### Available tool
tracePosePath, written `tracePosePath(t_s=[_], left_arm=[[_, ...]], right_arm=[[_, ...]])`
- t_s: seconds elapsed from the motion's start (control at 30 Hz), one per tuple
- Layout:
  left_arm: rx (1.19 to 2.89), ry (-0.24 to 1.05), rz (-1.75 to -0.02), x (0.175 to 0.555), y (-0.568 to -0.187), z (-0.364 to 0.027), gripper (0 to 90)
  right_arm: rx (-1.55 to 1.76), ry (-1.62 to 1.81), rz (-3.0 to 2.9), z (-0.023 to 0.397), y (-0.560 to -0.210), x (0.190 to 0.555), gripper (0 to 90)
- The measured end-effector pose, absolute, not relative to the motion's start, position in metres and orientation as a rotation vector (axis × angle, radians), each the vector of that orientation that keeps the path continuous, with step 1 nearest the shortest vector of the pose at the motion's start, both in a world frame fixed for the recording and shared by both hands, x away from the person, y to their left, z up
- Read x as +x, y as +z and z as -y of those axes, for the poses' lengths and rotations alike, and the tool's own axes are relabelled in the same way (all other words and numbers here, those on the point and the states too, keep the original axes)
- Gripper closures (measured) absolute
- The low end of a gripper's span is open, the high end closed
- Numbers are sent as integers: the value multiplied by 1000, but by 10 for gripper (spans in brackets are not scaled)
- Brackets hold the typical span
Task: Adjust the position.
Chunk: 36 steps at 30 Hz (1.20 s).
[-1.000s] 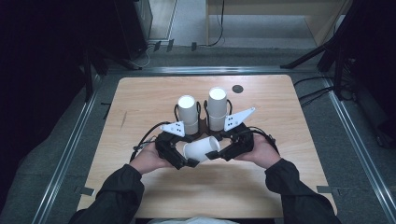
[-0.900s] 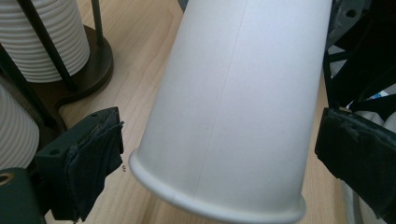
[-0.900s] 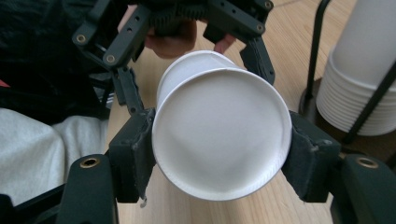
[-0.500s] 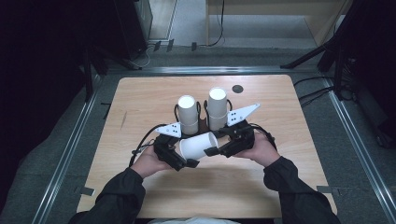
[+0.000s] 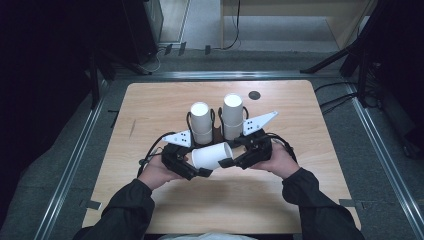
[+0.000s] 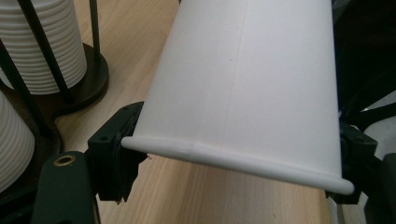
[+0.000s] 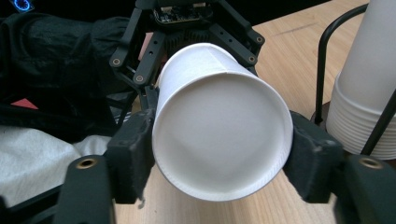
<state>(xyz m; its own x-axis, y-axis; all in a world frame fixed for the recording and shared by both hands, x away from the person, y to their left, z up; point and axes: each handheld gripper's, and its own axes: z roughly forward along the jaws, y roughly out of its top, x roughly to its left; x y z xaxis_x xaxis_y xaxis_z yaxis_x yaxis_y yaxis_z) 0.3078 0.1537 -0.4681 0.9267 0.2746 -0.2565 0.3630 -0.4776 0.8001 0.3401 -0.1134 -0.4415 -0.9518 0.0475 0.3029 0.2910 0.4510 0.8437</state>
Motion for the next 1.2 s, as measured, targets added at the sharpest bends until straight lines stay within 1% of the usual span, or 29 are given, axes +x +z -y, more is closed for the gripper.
tracePosePath(t_s=[0.03,0.2,0.6,0.77,1.2], left_arm=[[2103,-116,-455,308,-468,-154,209],[2114,-121,-456,309,-464,-156,211],[2160,-135,-470,317,-458,-155,210],[2180,-94,-457,321,-454,-154,210],[2267,-123,-426,328,-448,-151,210]], right_arm=[[-297,-1503,2469,113,-442,340,281],[-303,-1498,2529,114,-443,339,200],[-308,-1417,2599,120,-452,335,213],[-331,-1386,2637,121,-456,333,218],[-411,-1388,2684,130,-459,328,218]])
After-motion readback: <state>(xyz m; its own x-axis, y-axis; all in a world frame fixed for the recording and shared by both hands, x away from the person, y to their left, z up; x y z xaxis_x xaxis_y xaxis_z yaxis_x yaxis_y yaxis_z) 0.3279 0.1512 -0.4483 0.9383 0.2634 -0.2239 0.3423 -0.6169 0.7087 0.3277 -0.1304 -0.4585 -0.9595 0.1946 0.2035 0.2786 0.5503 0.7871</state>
